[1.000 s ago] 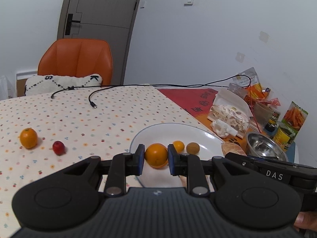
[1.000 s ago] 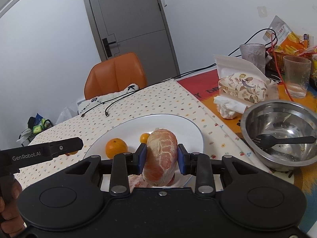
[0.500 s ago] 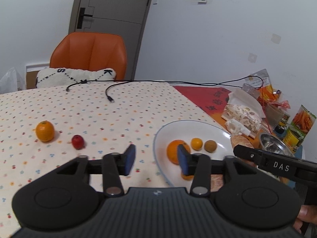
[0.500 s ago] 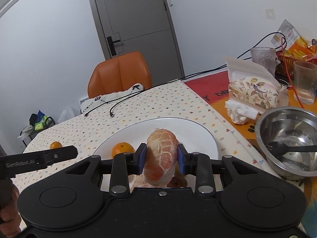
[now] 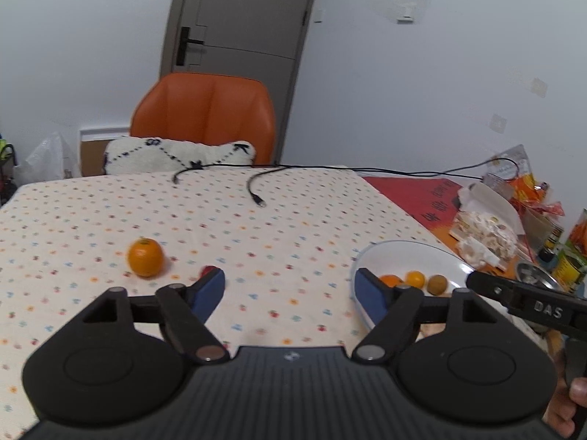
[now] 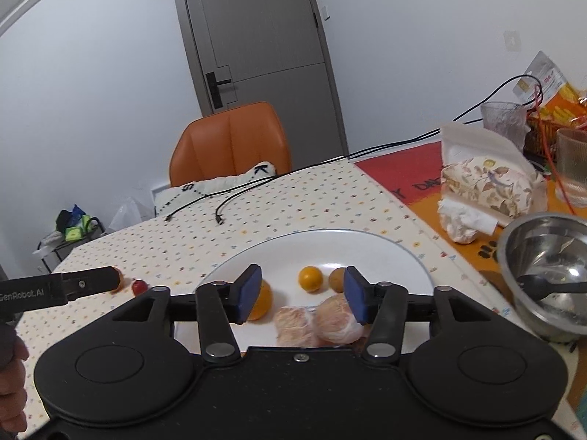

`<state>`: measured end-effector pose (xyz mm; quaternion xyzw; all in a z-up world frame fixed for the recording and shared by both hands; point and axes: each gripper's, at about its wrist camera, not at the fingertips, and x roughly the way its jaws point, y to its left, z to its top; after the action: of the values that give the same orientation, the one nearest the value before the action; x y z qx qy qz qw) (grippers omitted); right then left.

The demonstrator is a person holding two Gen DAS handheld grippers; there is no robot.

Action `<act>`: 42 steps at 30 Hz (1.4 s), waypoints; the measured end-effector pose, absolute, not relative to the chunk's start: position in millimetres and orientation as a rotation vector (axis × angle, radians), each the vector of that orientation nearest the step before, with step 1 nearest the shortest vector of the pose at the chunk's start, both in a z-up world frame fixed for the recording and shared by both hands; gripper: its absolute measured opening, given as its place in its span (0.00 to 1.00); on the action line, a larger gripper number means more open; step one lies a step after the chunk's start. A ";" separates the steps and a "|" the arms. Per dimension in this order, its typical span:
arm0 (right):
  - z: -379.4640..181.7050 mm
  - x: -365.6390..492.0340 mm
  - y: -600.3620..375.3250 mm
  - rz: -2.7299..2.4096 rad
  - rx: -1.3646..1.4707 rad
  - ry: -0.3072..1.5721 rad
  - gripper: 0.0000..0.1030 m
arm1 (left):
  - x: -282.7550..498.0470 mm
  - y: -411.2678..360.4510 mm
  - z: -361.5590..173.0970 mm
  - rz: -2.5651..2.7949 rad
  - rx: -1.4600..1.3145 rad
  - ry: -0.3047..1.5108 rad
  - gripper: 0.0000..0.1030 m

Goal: Organize fruits
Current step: 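Open the left tool over the plate while the right tool releases the pomelo segment there, then move both open tools back from the plate toward the loose orange and red plum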

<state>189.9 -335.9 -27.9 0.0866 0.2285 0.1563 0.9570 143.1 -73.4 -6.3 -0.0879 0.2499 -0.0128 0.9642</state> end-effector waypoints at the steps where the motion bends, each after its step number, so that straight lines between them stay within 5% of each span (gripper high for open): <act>1: -27.5 189.2 -335.1 0.321 0.180 0.463 0.53 | 142.9 -70.8 -5.7 -0.017 -0.176 0.504 0.77; 25: -16.2 181.6 -291.5 0.434 0.180 0.463 0.92 | 132.9 -7.1 4.7 0.104 -0.178 0.488 0.78; 42: -15.9 185.8 -244.2 0.533 0.145 0.483 0.92 | 130.9 32.8 -1.9 0.131 -0.196 0.506 0.78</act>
<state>185.8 -244.2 -15.9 0.0707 0.2360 0.2604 0.9335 130.9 32.8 -1.9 -0.0967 0.2495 0.0648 0.9614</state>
